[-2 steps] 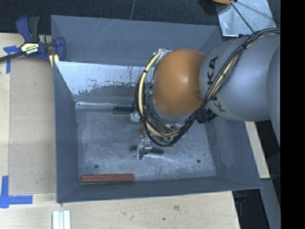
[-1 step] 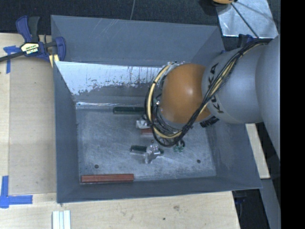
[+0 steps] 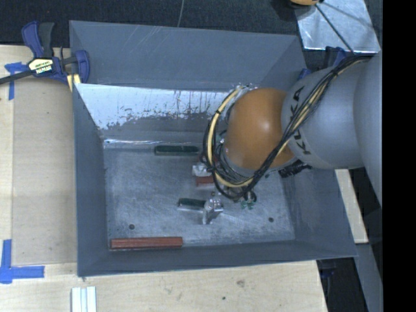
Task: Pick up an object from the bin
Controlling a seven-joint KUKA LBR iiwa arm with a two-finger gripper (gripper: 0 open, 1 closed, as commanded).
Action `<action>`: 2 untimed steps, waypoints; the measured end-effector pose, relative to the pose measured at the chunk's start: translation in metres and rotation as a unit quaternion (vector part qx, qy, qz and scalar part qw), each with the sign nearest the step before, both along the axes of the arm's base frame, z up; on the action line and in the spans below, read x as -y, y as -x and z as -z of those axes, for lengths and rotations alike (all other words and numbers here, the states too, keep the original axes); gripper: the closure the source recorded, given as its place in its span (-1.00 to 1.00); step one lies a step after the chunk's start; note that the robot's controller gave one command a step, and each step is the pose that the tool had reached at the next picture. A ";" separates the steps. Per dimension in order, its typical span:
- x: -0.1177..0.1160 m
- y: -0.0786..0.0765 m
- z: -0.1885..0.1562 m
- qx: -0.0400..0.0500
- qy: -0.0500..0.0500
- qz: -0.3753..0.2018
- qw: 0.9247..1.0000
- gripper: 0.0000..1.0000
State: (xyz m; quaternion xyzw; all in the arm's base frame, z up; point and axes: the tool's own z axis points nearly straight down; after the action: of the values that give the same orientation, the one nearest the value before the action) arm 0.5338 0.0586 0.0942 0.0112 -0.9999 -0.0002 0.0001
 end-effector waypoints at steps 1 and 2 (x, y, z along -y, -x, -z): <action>-0.001 0.000 -0.026 0.003 0.000 0.011 1.000 -1.00; -0.009 0.009 0.015 0.002 0.000 0.012 1.000 -1.00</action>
Offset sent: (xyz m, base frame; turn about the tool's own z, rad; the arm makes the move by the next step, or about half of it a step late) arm -0.0125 0.0121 -0.0242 0.0267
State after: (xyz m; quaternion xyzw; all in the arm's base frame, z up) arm 0.5250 0.0680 0.0792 -0.0009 -1.0000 -0.0003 -0.0020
